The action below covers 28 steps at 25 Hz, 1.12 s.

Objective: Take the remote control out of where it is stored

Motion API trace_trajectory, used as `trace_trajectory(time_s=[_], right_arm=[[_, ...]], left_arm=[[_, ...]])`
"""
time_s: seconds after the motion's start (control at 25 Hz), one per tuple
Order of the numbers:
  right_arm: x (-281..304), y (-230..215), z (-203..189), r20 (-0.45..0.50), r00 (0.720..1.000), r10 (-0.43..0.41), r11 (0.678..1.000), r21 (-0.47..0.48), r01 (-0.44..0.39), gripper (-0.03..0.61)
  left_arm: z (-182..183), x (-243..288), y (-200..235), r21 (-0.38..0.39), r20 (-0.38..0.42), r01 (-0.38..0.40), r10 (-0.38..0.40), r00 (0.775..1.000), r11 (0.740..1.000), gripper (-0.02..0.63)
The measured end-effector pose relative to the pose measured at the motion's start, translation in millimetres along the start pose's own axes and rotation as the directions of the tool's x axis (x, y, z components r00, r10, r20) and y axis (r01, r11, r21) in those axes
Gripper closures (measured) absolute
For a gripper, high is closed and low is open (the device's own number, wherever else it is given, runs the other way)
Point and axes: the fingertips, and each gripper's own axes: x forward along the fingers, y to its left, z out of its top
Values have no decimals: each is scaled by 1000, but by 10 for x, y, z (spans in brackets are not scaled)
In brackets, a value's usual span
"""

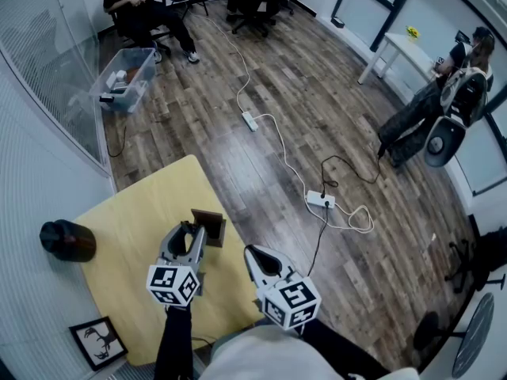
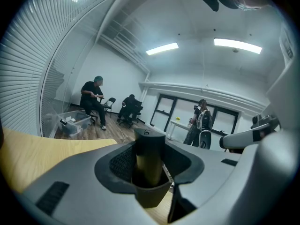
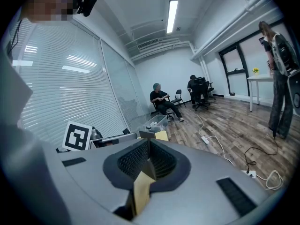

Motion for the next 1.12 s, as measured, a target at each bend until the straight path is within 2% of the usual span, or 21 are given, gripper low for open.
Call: trace_trajectory(time_s=[1.12], right_arm=[[-13, 3, -24, -6, 1000, 1, 1000, 0, -1, 571]], left_arm=[[91, -50, -39, 7, 16, 12, -12, 1000, 1000, 434]])
